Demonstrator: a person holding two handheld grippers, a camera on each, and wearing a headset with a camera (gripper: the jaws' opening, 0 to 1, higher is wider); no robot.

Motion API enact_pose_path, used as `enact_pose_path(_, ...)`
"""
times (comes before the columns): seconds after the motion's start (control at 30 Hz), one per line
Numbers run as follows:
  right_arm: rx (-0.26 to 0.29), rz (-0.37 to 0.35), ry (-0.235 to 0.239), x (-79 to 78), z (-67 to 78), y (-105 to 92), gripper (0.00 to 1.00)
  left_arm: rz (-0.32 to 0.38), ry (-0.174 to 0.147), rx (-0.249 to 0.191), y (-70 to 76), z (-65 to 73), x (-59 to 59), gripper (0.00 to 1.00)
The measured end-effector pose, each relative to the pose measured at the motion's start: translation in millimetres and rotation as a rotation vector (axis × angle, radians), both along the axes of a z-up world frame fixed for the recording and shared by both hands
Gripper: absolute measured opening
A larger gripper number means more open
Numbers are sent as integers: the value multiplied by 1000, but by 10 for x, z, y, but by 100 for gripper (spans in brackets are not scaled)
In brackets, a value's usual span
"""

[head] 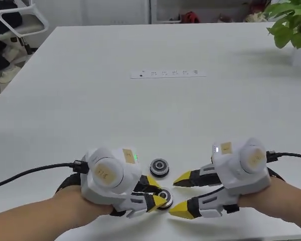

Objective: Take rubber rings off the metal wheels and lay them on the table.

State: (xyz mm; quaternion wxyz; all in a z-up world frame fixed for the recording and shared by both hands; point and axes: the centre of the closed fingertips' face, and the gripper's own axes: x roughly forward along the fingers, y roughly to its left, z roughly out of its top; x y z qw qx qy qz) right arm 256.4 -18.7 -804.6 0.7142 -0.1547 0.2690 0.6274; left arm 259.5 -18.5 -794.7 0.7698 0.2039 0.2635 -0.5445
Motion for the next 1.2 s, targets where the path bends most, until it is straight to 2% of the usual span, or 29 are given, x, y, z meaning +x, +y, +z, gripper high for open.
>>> enact_pose_path(0.47, 30, 3, 35, -12, 14, 127, 28, 7, -9, -4, 1, -13, 14, 14)
enact_pose_path(0.53, 22, 5, 28, -16, -11, 132, 28, 6, -10, -5, 0, -14, 15, 14)
enact_pose_path(0.67, 7, 14, 6, -28, -23, 120, 25, 5, -12, -7, 0, -16, 15, 14)
enact_pose_path(0.77, 22, 2, 15, -24, -12, 103, 24, 5, -14, -8, 0, -17, 14, 14)
enact_pose_path(1.2, 17, -19, 30, -44, -29, 9, 16, 8, -15, -16, 6, -14, 3, 13)
